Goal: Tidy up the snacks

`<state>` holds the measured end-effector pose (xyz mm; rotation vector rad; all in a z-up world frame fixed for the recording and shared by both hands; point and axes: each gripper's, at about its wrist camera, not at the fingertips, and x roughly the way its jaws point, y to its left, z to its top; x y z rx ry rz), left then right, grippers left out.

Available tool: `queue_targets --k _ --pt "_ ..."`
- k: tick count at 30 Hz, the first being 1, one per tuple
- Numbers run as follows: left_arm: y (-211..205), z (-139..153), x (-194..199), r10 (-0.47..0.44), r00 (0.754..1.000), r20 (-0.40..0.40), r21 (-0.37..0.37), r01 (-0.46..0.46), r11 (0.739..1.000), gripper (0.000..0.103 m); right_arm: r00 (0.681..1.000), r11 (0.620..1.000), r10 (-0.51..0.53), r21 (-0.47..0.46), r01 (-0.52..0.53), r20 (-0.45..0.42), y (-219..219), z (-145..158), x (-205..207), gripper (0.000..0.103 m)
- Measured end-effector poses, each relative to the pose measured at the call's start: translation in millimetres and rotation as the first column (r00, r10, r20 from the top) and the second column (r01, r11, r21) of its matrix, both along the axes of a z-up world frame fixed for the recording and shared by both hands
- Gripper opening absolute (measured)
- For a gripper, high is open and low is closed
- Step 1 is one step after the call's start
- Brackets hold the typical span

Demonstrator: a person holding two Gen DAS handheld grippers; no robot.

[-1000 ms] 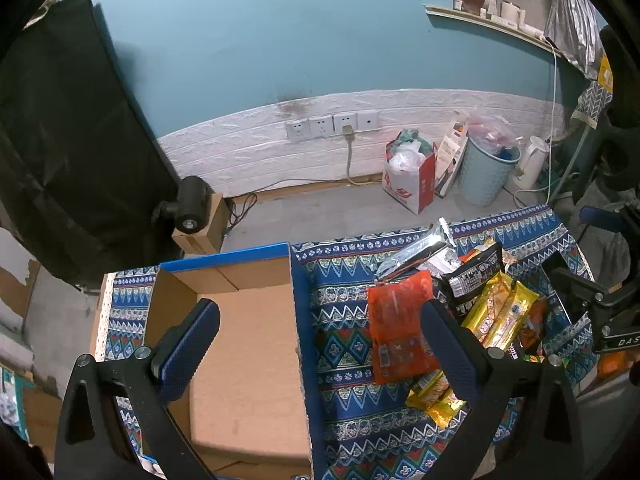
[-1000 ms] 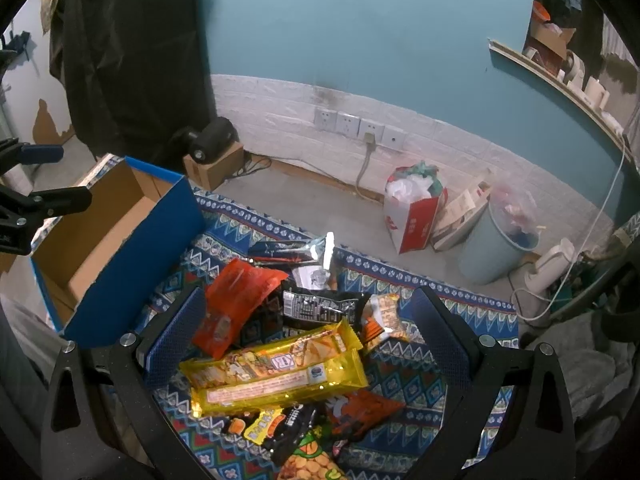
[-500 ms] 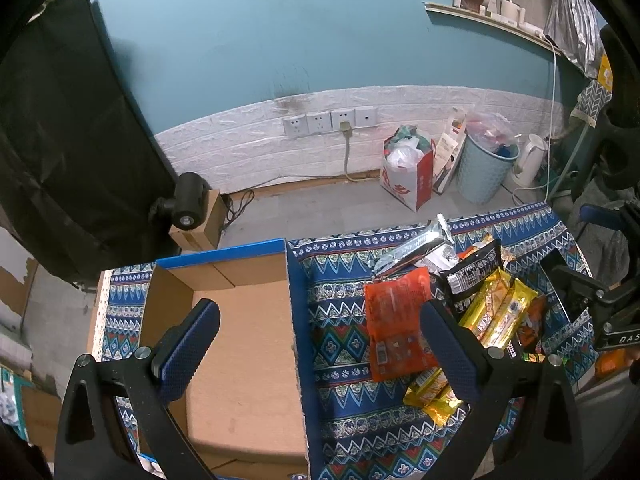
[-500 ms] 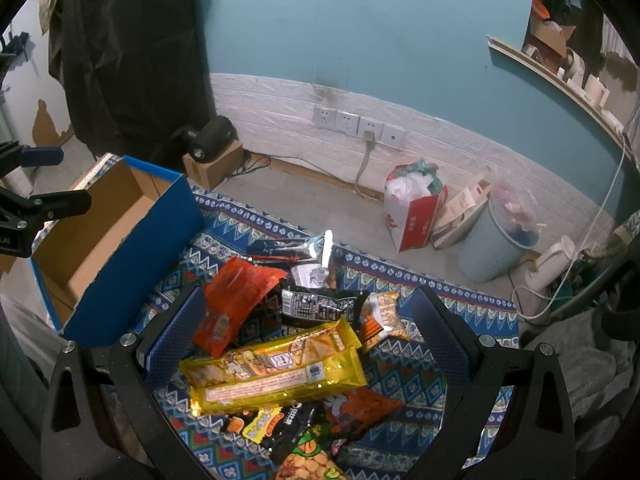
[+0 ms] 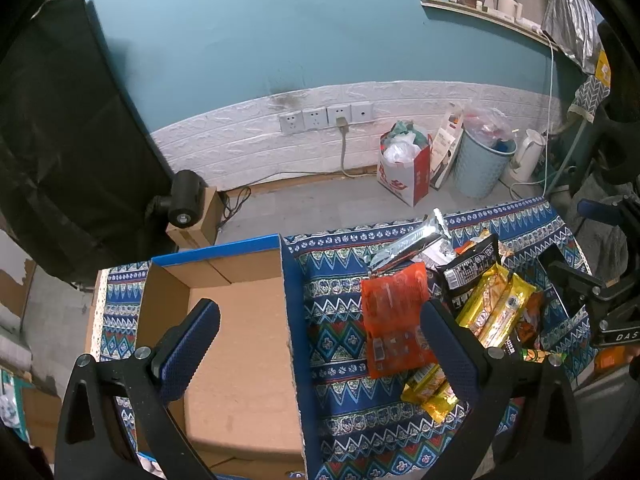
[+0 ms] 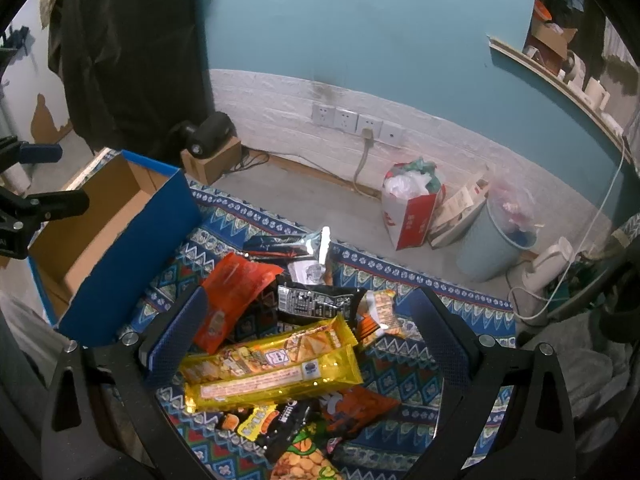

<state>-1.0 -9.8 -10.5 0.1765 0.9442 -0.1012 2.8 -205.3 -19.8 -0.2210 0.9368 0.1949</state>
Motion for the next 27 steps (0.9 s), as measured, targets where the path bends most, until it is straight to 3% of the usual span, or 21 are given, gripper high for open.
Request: queue_targets --k 27 --pt "-7.0 -3.4 -0.1 -0.007 1.000 -0.013 0.002 0.007 1.000 0.101 1.000 1.000 -0.001 0.005 0.001 -0.006 -0.3 0.3 -0.2 0.100"
